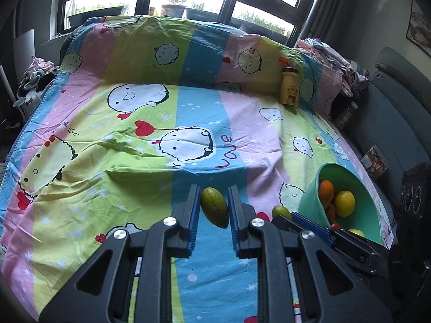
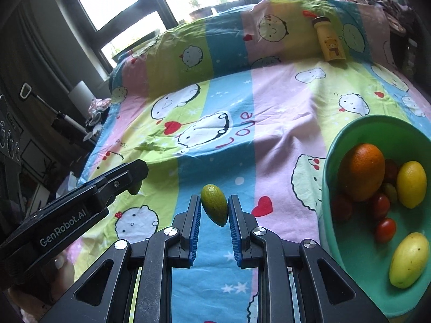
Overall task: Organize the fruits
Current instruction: 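Carry both held kumquats over the basin with both grippers, then open both grippers to drop the kumquats into the basin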
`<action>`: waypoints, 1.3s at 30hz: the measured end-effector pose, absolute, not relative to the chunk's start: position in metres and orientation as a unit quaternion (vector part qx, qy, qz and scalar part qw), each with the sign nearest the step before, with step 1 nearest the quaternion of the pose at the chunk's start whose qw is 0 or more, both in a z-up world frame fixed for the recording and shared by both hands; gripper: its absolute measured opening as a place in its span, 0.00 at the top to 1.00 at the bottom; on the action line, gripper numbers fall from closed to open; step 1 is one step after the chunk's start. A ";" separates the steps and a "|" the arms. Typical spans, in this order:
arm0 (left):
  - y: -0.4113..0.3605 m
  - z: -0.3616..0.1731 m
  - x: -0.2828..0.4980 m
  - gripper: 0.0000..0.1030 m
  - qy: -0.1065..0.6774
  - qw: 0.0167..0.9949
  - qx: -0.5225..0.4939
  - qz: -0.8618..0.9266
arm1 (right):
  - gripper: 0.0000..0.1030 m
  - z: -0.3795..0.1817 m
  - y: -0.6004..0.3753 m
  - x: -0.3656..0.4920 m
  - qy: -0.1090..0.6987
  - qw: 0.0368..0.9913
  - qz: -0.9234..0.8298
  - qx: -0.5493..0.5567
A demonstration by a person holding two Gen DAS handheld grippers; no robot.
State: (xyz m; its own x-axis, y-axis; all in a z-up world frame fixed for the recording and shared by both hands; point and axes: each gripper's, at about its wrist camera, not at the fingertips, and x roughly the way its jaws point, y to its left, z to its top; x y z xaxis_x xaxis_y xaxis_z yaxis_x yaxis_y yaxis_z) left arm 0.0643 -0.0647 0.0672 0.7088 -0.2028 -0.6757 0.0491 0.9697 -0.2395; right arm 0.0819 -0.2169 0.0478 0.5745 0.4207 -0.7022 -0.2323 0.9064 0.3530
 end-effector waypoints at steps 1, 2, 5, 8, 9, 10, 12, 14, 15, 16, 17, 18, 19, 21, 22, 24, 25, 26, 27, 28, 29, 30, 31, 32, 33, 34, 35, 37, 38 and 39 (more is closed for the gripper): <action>-0.068 0.070 0.062 0.81 0.372 0.920 -0.098 -0.073 | 0.78 0.050 -0.219 0.080 0.419 0.882 0.184 0.114; -0.072 0.072 0.060 0.81 0.369 0.921 -0.093 -0.076 | 0.78 0.052 -0.222 0.079 0.416 0.883 0.182 0.117; -0.082 0.078 0.053 0.81 0.361 0.925 -0.081 -0.087 | 0.78 0.059 -0.232 0.073 0.407 0.887 0.178 0.126; -0.091 0.081 0.048 0.81 0.357 0.926 -0.072 -0.100 | 0.78 0.066 -0.241 0.069 0.398 0.891 0.173 0.134; -0.094 0.082 0.046 0.81 0.356 0.926 -0.069 -0.103 | 0.78 0.067 -0.244 0.067 0.396 0.892 0.169 0.136; -0.096 0.083 0.045 0.81 0.354 0.927 -0.066 -0.106 | 0.78 0.069 -0.247 0.066 0.395 0.893 0.165 0.139; -0.102 0.086 0.041 0.81 0.350 0.928 -0.060 -0.112 | 0.78 0.071 -0.254 0.064 0.391 0.895 0.158 0.144; -0.108 0.088 0.038 0.81 0.347 0.928 -0.056 -0.121 | 0.78 0.073 -0.261 0.063 0.387 0.896 0.154 0.151; -0.111 0.089 0.037 0.81 0.346 0.928 -0.054 -0.126 | 0.78 0.073 -0.265 0.062 0.386 0.897 0.150 0.154; -0.114 0.090 0.036 0.81 0.345 0.928 -0.051 -0.130 | 0.78 0.074 -0.269 0.062 0.385 0.898 0.146 0.157; -0.118 0.091 0.035 0.81 0.344 0.928 -0.048 -0.134 | 0.78 0.074 -0.272 0.060 0.383 0.899 0.140 0.159; -0.122 0.092 0.035 0.81 0.343 0.928 -0.046 -0.138 | 0.78 0.075 -0.275 0.060 0.382 0.900 0.135 0.162; -0.126 0.093 0.035 0.81 0.343 0.928 -0.045 -0.140 | 0.78 0.075 -0.279 0.059 0.382 0.900 0.132 0.164; -0.134 0.094 0.035 0.81 0.344 0.926 -0.045 -0.148 | 0.78 0.075 -0.288 0.059 0.380 0.900 0.125 0.174; -0.139 0.094 0.036 0.81 0.344 0.925 -0.044 -0.154 | 0.78 0.075 -0.293 0.059 0.379 0.900 0.121 0.179; -0.149 0.094 0.037 0.81 0.346 0.923 -0.040 -0.164 | 0.78 0.073 -0.302 0.059 0.379 0.899 0.110 0.188; -0.155 0.093 0.037 0.81 0.347 0.922 -0.037 -0.168 | 0.78 0.072 -0.307 0.059 0.380 0.899 0.104 0.191; -0.160 0.091 0.038 0.81 0.350 0.920 -0.034 -0.173 | 0.78 0.072 -0.312 0.058 0.380 0.899 0.098 0.193; -0.165 0.090 0.039 0.81 0.352 0.919 -0.030 -0.178 | 0.78 0.071 -0.318 0.058 0.380 0.899 0.092 0.198; -0.170 0.088 0.039 0.81 0.352 0.917 -0.028 -0.184 | 0.78 0.069 -0.324 0.058 0.379 0.898 0.087 0.205; -0.175 0.087 0.040 0.81 0.353 0.916 -0.026 -0.190 | 0.78 0.068 -0.330 0.058 0.379 0.897 0.084 0.212; -0.179 0.086 0.040 0.81 0.354 0.914 -0.025 -0.195 | 0.78 0.067 -0.335 0.058 0.380 0.895 0.080 0.217; -0.183 0.085 0.041 0.81 0.356 0.913 -0.024 -0.199 | 0.78 0.066 -0.340 0.057 0.381 0.895 0.075 0.221; -0.186 0.084 0.042 0.81 0.357 0.911 -0.026 -0.206 | 0.78 0.065 -0.344 0.057 0.382 0.894 0.068 0.223; -0.190 0.083 0.043 0.81 0.358 0.909 -0.028 -0.213 | 0.78 0.064 -0.348 0.057 0.384 0.894 0.061 0.225; -0.194 0.082 0.045 0.81 0.360 0.906 -0.030 -0.219 | 0.78 0.062 -0.352 0.057 0.385 0.893 0.055 0.227; -0.197 0.082 0.045 0.81 0.362 0.904 -0.032 -0.225 | 0.78 0.061 -0.356 0.056 0.385 0.892 0.052 0.230; -0.205 0.079 0.047 0.81 0.363 0.902 -0.028 -0.232 | 0.78 0.059 -0.363 0.056 0.385 0.891 0.049 0.237; -0.209 0.078 0.047 0.81 0.364 0.901 -0.025 -0.234 | 0.78 0.059 -0.366 0.056 0.385 0.890 0.048 0.241; -0.213 0.076 0.048 0.81 0.366 0.899 -0.023 -0.239 | 0.78 0.058 -0.369 0.056 0.385 0.889 0.046 0.244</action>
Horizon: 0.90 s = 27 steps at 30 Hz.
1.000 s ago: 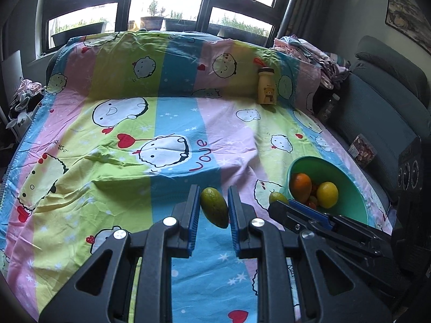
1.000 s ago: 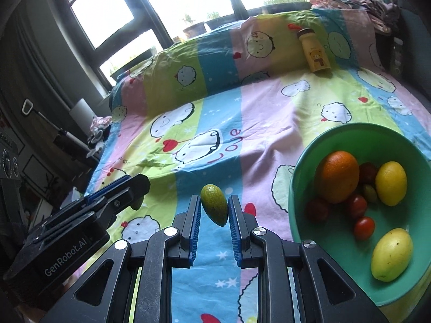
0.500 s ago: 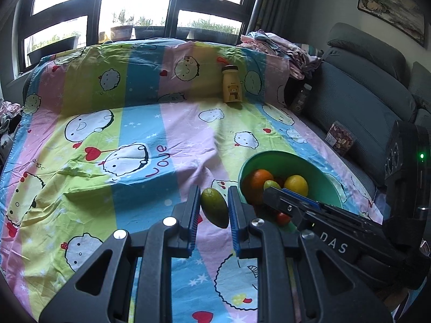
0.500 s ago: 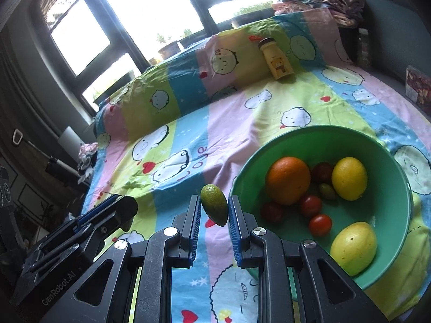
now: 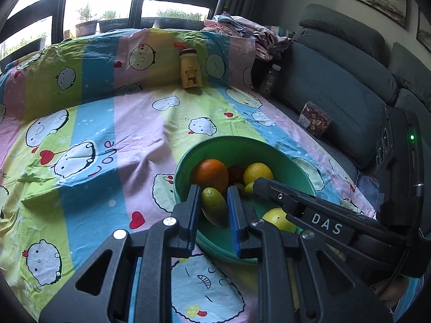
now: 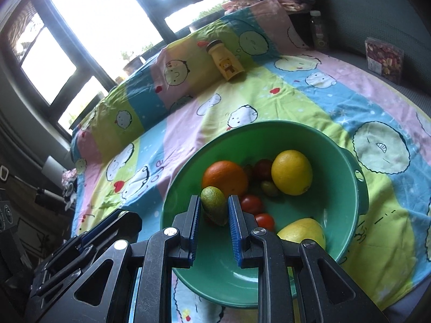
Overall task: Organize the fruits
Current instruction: 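Open both grippers to drop the kumquats into the basin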
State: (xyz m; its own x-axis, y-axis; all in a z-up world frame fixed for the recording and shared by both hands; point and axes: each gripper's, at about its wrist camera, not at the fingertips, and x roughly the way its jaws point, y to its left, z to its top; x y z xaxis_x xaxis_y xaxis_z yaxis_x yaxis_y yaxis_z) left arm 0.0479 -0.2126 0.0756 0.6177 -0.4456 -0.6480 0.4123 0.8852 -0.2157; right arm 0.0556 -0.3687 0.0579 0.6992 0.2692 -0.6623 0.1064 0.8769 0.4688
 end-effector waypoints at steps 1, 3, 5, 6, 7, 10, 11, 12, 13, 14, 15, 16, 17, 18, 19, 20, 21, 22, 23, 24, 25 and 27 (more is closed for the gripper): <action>-0.215 0.073 0.049 0.81 0.370 0.896 -0.022 -0.243 | 0.78 0.057 -0.371 0.056 0.386 0.888 0.043 0.246; -0.219 0.068 0.053 0.81 0.379 0.891 -0.026 -0.247 | 0.78 0.055 -0.376 0.056 0.388 0.887 0.035 0.248; -0.222 0.064 0.057 0.81 0.386 0.887 -0.029 -0.250 | 0.78 0.052 -0.379 0.057 0.391 0.886 0.028 0.247; -0.223 0.061 0.059 0.81 0.389 0.886 -0.030 -0.252 | 0.78 0.050 -0.380 0.058 0.394 0.885 0.025 0.248; -0.224 0.059 0.061 0.81 0.393 0.884 -0.032 -0.252 | 0.78 0.048 -0.382 0.059 0.397 0.883 0.022 0.249; -0.227 0.054 0.064 0.80 0.400 0.880 -0.034 -0.253 | 0.78 0.045 -0.386 0.060 0.402 0.880 0.012 0.252; -0.228 0.053 0.064 0.80 0.402 0.879 -0.034 -0.254 | 0.78 0.045 -0.387 0.059 0.401 0.880 0.009 0.252; -0.229 0.052 0.064 0.82 0.405 0.877 -0.033 -0.255 | 0.78 0.045 -0.388 0.059 0.401 0.881 0.007 0.253; -0.230 0.051 0.064 0.82 0.406 0.877 -0.033 -0.255 | 0.78 0.045 -0.388 0.059 0.401 0.881 0.006 0.253; -0.231 0.051 0.064 0.81 0.406 0.877 -0.033 -0.256 | 0.78 0.045 -0.389 0.059 0.401 0.880 0.005 0.253; -0.233 0.050 0.064 0.81 0.406 0.876 -0.030 -0.257 | 0.78 0.045 -0.389 0.058 0.402 0.880 0.003 0.254; -0.234 0.050 0.063 0.80 0.408 0.875 -0.027 -0.259 | 0.78 0.044 -0.389 0.059 0.404 0.879 0.001 0.253; -0.236 0.049 0.063 0.74 0.410 0.874 -0.024 -0.261 | 0.78 0.044 -0.390 0.058 0.404 0.879 -0.002 0.252; -0.237 0.049 0.063 0.63 0.411 0.873 -0.023 -0.262 | 0.78 0.045 -0.390 0.058 0.403 0.880 -0.004 0.252; -0.237 0.049 0.062 0.56 0.410 0.873 -0.023 -0.263 | 0.78 0.045 -0.390 0.057 0.402 0.881 -0.007 0.251; -0.237 0.049 0.061 0.45 0.409 0.874 -0.023 -0.262 | 0.78 0.047 -0.391 0.056 0.400 0.882 -0.011 0.249; -0.237 0.050 0.060 0.38 0.407 0.876 -0.022 -0.259 | 0.78 0.048 -0.391 0.055 0.398 0.883 -0.014 0.248; -0.236 0.051 0.059 0.36 0.405 0.877 -0.021 -0.257 | 0.78 0.049 -0.391 0.055 0.397 0.884 -0.016 0.247; -0.236 0.052 0.058 0.32 0.403 0.879 -0.019 -0.255 | 0.78 0.049 -0.392 0.054 0.395 0.885 -0.019 0.246; -0.235 0.053 0.057 0.27 0.402 0.880 -0.018 -0.253 | 0.78 0.050 -0.393 0.054 0.394 0.885 -0.022 0.247; -0.234 0.053 0.056 0.24 0.400 0.882 -0.016 -0.250 | 0.78 0.051 -0.393 0.053 0.393 0.886 -0.024 0.247; -0.232 0.055 0.054 0.14 0.399 0.885 -0.008 -0.242 | 0.78 0.052 -0.394 0.052 0.392 0.886 -0.031 0.245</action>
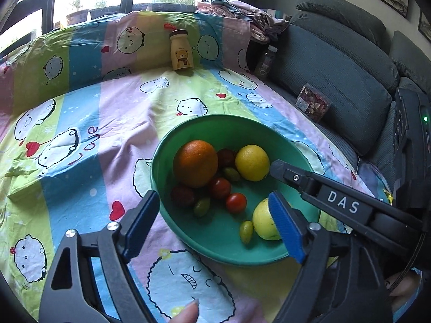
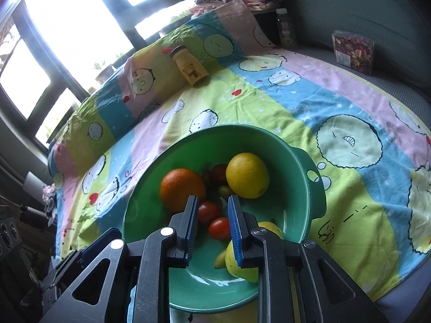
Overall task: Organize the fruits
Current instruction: 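Open both grippers to drop the kumquats into the basin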
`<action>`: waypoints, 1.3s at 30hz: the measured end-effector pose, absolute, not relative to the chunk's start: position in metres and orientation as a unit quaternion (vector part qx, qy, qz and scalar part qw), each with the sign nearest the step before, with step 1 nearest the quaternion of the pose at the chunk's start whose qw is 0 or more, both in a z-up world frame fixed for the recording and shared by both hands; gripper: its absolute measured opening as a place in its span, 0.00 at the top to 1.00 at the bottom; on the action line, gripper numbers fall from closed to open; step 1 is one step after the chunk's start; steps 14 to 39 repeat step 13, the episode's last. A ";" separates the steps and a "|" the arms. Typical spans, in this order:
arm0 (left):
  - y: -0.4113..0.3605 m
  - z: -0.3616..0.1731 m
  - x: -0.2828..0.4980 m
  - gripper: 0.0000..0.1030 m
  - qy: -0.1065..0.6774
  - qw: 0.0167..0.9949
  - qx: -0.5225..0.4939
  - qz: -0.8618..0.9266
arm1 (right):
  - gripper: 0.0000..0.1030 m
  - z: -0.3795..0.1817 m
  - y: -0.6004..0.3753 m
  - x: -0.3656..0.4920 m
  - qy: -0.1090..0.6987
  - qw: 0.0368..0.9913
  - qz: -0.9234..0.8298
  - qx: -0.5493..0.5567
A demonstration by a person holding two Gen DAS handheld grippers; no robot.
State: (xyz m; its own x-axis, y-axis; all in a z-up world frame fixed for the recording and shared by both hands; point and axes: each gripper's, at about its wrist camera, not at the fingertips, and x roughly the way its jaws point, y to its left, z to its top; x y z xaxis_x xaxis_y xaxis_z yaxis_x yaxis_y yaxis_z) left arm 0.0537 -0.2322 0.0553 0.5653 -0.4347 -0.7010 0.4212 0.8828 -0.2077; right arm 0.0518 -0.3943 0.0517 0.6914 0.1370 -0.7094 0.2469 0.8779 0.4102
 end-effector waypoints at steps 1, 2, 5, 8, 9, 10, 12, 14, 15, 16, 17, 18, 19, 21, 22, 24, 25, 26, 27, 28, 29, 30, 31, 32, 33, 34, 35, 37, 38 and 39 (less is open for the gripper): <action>-0.231 0.056 0.053 0.13 0.398 0.886 -0.005 -0.239 | 0.78 0.052 -0.394 0.051 0.392 0.887 -0.035 0.242; -0.231 0.057 0.052 0.11 0.399 0.886 0.000 -0.235 | 0.78 0.053 -0.394 0.051 0.391 0.888 -0.040 0.239; -0.229 0.059 0.050 0.10 0.399 0.889 0.012 -0.224 | 0.75 0.055 -0.395 0.050 0.388 0.889 -0.045 0.240; -0.224 0.061 0.049 0.09 0.397 0.890 0.000 -0.225 | 0.70 0.056 -0.395 0.049 0.386 0.890 -0.045 0.238; -0.223 0.062 0.048 0.09 0.399 0.889 -0.004 -0.226 | 0.70 0.057 -0.394 0.048 0.386 0.891 -0.046 0.236; -0.222 0.062 0.048 0.09 0.398 0.889 -0.006 -0.225 | 0.69 0.058 -0.394 0.048 0.385 0.891 -0.047 0.234; -0.221 0.064 0.047 0.08 0.395 0.891 -0.006 -0.223 | 0.68 0.058 -0.393 0.047 0.384 0.893 -0.046 0.232; -0.220 0.064 0.046 0.08 0.395 0.892 -0.005 -0.221 | 0.66 0.059 -0.392 0.047 0.384 0.893 -0.045 0.231; -0.220 0.064 0.046 0.08 0.395 0.892 -0.005 -0.221 | 0.66 0.059 -0.392 0.047 0.384 0.893 -0.045 0.231; -0.220 0.064 0.046 0.08 0.395 0.892 -0.005 -0.221 | 0.66 0.059 -0.392 0.047 0.384 0.893 -0.045 0.231; -0.220 0.064 0.046 0.08 0.395 0.892 -0.005 -0.221 | 0.66 0.059 -0.392 0.047 0.384 0.893 -0.045 0.231; -0.220 0.064 0.046 0.08 0.395 0.892 -0.005 -0.221 | 0.66 0.059 -0.392 0.047 0.384 0.893 -0.045 0.231; -0.220 0.064 0.046 0.08 0.395 0.892 -0.005 -0.221 | 0.66 0.059 -0.392 0.047 0.384 0.893 -0.045 0.231; -0.220 0.064 0.046 0.08 0.395 0.892 -0.005 -0.221 | 0.66 0.059 -0.392 0.047 0.384 0.893 -0.045 0.231; -0.220 0.064 0.046 0.08 0.395 0.892 -0.005 -0.221 | 0.66 0.059 -0.392 0.047 0.384 0.893 -0.045 0.231; -0.220 0.064 0.046 0.08 0.395 0.892 -0.005 -0.221 | 0.66 0.059 -0.392 0.047 0.384 0.893 -0.045 0.231; -0.220 0.064 0.046 0.08 0.395 0.892 -0.005 -0.221 | 0.66 0.059 -0.392 0.047 0.384 0.893 -0.045 0.231; -0.220 0.064 0.046 0.08 0.395 0.892 -0.005 -0.221 | 0.66 0.059 -0.392 0.047 0.384 0.893 -0.045 0.231; -0.220 0.064 0.046 0.08 0.395 0.892 -0.005 -0.221 | 0.66 0.059 -0.392 0.047 0.384 0.893 -0.045 0.231; -0.220 0.064 0.046 0.08 0.395 0.892 -0.005 -0.221 | 0.66 0.059 -0.392 0.047 0.384 0.893 -0.045 0.231; -0.220 0.064 0.046 0.08 0.395 0.892 -0.005 -0.221 | 0.66 0.059 -0.392 0.047 0.384 0.893 -0.045 0.231; -0.220 0.064 0.046 0.08 0.395 0.892 -0.005 -0.221 | 0.66 0.059 -0.392 0.047 0.384 0.893 -0.045 0.231; -0.220 0.064 0.046 0.08 0.395 0.892 -0.005 -0.221 | 0.66 0.059 -0.392 0.047 0.384 0.893 -0.045 0.231; -0.220 0.064 0.046 0.08 0.395 0.892 -0.005 -0.221 | 0.66 0.059 -0.392 0.047 0.384 0.893 -0.045 0.231; -0.220 0.064 0.046 0.08 0.395 0.892 -0.005 -0.221 | 0.66 0.059 -0.392 0.047 0.384 0.893 -0.045 0.231; -0.220 0.064 0.046 0.08 0.395 0.892 -0.005 -0.221 | 0.66 0.059 -0.392 0.047 0.384 0.893 -0.045 0.231; -0.220 0.064 0.046 0.08 0.395 0.892 -0.005 -0.221 | 0.66 0.059 -0.392 0.047 0.384 0.893 -0.045 0.231; -0.220 0.064 0.046 0.08 0.395 0.892 -0.005 -0.221 | 0.66 0.059 -0.392 0.047 0.384 0.893 -0.045 0.231; -0.220 0.064 0.046 0.08 0.395 0.892 -0.005 -0.221 | 0.66 0.059 -0.392 0.047 0.384 0.893 -0.045 0.231; -0.220 0.064 0.046 0.08 0.395 0.892 -0.005 -0.221 | 0.66 0.059 -0.392 0.047 0.384 0.893 -0.045 0.231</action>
